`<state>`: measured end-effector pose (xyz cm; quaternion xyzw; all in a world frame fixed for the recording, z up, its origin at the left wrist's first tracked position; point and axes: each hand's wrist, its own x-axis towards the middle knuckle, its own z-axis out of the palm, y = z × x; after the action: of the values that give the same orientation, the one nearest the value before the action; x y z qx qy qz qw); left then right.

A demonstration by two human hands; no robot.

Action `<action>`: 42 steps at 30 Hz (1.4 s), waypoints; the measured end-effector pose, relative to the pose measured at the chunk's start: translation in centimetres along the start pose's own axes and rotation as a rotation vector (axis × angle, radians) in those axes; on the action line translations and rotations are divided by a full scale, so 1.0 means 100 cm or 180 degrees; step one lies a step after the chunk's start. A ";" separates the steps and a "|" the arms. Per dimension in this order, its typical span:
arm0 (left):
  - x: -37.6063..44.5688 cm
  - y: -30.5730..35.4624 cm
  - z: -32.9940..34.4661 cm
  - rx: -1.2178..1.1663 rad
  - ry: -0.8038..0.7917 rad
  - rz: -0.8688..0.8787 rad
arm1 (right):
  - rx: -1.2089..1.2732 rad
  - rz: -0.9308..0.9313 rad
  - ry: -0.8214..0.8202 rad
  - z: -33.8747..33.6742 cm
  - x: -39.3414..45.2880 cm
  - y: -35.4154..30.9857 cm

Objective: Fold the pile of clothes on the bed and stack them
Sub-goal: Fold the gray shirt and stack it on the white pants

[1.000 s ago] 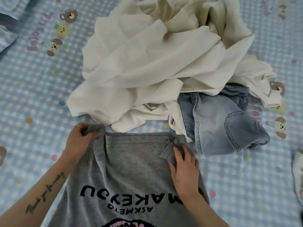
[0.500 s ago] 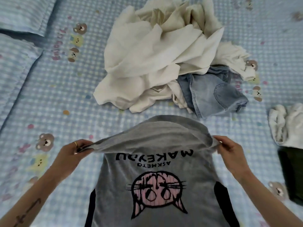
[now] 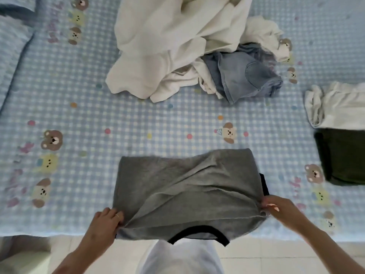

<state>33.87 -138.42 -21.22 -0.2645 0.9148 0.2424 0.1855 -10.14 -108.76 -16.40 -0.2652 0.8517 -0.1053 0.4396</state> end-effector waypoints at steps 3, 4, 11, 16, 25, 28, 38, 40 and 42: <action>0.001 0.008 0.007 0.0289 0.0000 -0.0140 | -0.0529 0.0152 0.0161 0.026 -0.006 -0.005; 0.003 0.010 0.010 0.0326 0.0028 -0.0216 | -0.0861 0.0075 0.0395 0.035 -0.007 -0.005; 0.007 0.024 0.022 0.0486 -0.0025 -0.0582 | -0.1753 -0.0120 0.0771 0.073 0.001 -0.018; 0.001 0.020 0.030 0.0497 0.0048 -0.0645 | -0.2056 -0.0338 0.0732 0.083 -0.001 -0.019; -0.007 0.015 0.031 0.0345 0.0445 -0.0604 | -0.1408 0.0150 0.1459 0.059 -0.013 -0.013; -0.016 0.012 0.035 0.0216 0.0543 -0.0582 | -0.0712 0.0158 0.2014 0.042 -0.030 0.009; -0.047 0.009 0.048 0.0596 0.0095 -0.0656 | -0.0358 0.0623 0.1469 0.055 -0.053 0.064; -0.044 0.017 0.042 0.0659 0.0157 -0.0627 | -0.0199 0.0802 0.1373 0.061 -0.048 0.069; -0.031 0.030 0.031 0.0574 0.0275 -0.0772 | 0.0124 0.1008 0.1618 0.062 -0.041 0.065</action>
<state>35.26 -133.30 -21.28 -0.3654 0.9014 0.1235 0.1969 -5.57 -100.74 -19.90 -0.0857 0.9630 -0.1147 0.2282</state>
